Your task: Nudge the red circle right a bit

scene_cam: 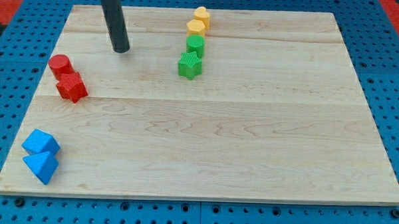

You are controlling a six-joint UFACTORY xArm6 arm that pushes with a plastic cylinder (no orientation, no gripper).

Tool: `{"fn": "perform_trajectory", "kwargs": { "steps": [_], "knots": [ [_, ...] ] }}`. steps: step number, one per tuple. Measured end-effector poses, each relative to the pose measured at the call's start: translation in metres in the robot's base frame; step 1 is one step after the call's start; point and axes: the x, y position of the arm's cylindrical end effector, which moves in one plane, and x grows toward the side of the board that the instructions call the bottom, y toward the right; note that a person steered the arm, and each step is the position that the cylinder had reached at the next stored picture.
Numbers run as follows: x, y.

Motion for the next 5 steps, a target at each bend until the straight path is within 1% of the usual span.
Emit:
{"fn": "perform_trajectory", "kwargs": {
  "steps": [1, 2, 3, 4, 5],
  "knots": [
    [0.000, -0.023],
    [0.000, -0.033],
    [0.006, -0.061],
    [0.007, -0.108],
    [0.023, -0.118]
  ]
}}
